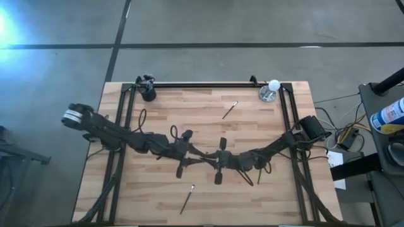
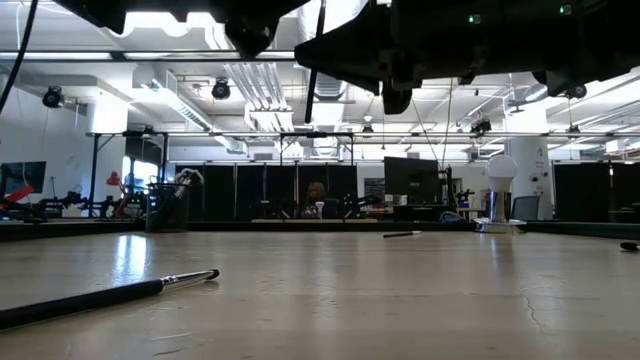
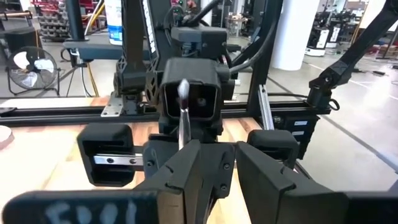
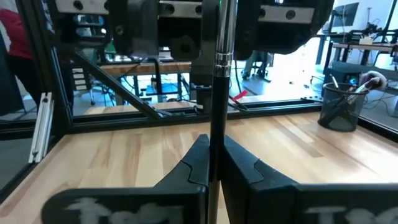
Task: Pick & Place Makeup Supplies
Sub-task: Put the makeup brush into the makeup holder
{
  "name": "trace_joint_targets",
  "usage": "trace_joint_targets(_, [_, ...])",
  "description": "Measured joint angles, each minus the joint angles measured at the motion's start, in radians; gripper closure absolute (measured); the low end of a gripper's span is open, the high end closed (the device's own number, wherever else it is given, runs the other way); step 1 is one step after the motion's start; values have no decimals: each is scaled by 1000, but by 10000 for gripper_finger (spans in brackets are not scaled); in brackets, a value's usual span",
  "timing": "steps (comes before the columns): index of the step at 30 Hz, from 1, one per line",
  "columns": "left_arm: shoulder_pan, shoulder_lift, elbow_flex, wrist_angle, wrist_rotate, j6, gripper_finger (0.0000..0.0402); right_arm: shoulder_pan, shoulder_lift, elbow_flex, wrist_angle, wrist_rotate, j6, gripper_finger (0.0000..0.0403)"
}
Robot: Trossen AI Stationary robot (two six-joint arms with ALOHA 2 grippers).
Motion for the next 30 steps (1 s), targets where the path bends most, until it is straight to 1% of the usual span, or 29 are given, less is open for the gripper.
trace_joint_targets(2, [0,-19,-2,-15,-2,0,295,0,0,0,0,-2,0,390])
trace_joint_targets(7, [5,-41,-8,-47,-62,-8,295,6,0,-1,-3,-26,-7,390])
trace_joint_targets(10, [4,-39,-13,-52,-65,-24,295,2,0,-1,-1,-19,-7,390])
trace_joint_targets(12, [4,-33,-13,-47,-57,-28,295,1,0,-1,-1,-14,-7,390])
trace_joint_targets(17, [4,-9,-13,-21,3,-30,296,4,0,1,0,-14,-7,390])
trace_joint_targets(22, [5,15,-6,-6,6,-31,296,2,0,1,0,-14,-6,390])
trace_joint_targets(30, [5,43,32,-3,56,-19,296,2,0,1,0,-14,-5,390])
